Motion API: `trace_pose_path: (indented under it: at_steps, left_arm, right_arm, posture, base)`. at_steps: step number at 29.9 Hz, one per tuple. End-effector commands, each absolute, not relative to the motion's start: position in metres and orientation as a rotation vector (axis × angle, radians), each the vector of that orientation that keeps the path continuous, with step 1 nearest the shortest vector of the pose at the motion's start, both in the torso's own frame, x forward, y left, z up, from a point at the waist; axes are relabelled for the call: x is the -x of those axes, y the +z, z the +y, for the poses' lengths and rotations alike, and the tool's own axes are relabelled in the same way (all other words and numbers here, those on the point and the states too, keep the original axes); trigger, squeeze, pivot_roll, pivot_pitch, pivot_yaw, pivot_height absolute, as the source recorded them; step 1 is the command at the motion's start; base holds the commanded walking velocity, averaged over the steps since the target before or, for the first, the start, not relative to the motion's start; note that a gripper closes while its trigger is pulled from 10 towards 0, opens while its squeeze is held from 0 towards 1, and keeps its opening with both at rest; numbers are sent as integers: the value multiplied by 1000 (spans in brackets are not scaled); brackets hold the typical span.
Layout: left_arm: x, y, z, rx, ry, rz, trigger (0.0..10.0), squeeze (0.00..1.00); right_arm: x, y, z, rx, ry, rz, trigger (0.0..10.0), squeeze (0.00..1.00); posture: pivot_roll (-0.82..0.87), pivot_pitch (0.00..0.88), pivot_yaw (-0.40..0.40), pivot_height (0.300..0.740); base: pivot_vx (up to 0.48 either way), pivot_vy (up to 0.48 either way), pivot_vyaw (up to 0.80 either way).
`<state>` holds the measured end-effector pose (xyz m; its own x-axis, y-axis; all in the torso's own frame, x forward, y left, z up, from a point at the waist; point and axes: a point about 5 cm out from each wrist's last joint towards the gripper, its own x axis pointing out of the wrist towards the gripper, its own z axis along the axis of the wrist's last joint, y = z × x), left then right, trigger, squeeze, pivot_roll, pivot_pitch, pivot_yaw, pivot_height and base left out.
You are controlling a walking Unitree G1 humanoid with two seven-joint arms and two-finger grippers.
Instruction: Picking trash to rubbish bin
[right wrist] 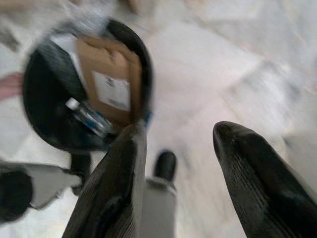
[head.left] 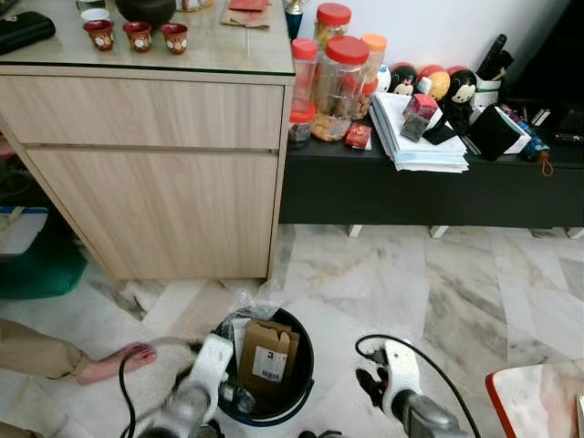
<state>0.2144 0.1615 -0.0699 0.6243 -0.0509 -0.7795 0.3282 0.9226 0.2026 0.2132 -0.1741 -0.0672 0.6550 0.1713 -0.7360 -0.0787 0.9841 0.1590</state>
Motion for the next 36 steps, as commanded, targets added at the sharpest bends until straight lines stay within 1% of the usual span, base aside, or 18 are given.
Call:
trace_pose_path:
  at_steps: [1, 6, 10, 22, 24, 28, 36]
  left_arm:
    - [-202, -77, 166, -365, -204, 929, 10000, 0]
    - [-194, -80, 175, -352, -144, 928, 10000, 0]
    - [-193, -80, 179, -333, -98, 912, 10000, 0]
    - [-191, -80, 182, -338, -68, 899, 10000, 0]
    - [-192, -78, 184, -329, -20, 852, 10000, 0]
    - [-193, -75, 190, -314, 46, 830, 10000, 0]
    - [-193, -75, 193, -308, 59, 815, 10000, 0]
  right_arm:
    - [-205, -72, -181, -115, 106, 874, 10000, 0]
    - [-188, -80, -187, -94, 71, 927, 10000, 0]
    - [-183, -83, -189, -95, 54, 940, 10000, 0]
    - [-191, -79, -183, -105, 55, 915, 10000, 0]
    - [-197, -76, -181, -121, 52, 875, 10000, 0]
    - [-203, -71, -179, -161, 63, 820, 10000, 0]
    - [-200, -73, -180, -144, 57, 835, 10000, 0]
  posture:
    - [67, 155, -131, 740]
    - [78, 154, -127, 740]
    - [78, 150, -122, 740]
    - [78, 135, -114, 740]
    - [81, 134, -112, 740]
    - [84, 134, -112, 740]
    - [89, 128, -110, 740]
  base:
    - [0, 0, 0]
    - [0, 0, 0]
    - [0, 0, 0]
    - [0, 0, 0]
    - [0, 0, 0]
    - [0, 0, 0]
    - [0, 0, 0]
